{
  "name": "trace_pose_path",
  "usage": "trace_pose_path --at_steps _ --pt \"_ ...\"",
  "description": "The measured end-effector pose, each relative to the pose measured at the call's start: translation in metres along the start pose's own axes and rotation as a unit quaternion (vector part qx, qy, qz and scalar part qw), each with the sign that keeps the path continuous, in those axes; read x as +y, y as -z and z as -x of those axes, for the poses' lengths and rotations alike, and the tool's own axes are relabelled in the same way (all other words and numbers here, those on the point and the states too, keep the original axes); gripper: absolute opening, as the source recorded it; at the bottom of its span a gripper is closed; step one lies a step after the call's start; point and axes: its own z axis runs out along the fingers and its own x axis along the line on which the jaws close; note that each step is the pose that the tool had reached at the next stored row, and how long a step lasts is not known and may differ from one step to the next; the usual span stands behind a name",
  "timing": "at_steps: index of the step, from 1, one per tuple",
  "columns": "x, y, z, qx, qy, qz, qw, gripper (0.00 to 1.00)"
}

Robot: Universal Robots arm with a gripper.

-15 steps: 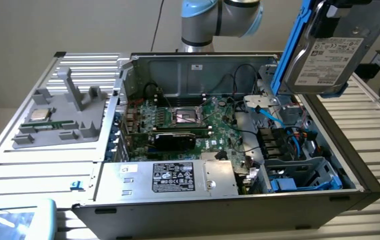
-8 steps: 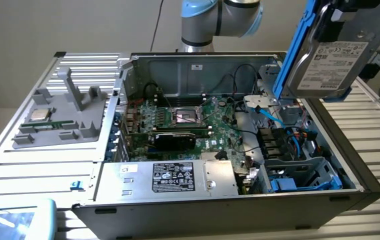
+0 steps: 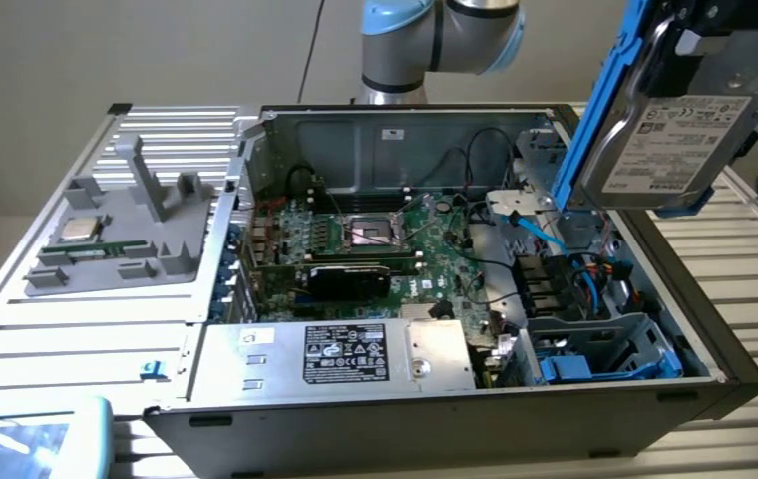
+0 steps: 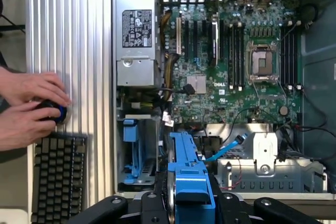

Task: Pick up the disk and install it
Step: 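Insert the disk into the insertion slot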

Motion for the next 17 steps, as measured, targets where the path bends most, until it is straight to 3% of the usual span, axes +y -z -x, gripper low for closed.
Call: trace_pose_path --at_steps 7,17 --pt "-0.0004 -0.0004 -0.015 0.0001 0.000 0.0000 1.0000 0.37" --pt "-0.0004 -0.0027 -0.027 0.0000 -0.002 0.0000 1.0000 0.37"
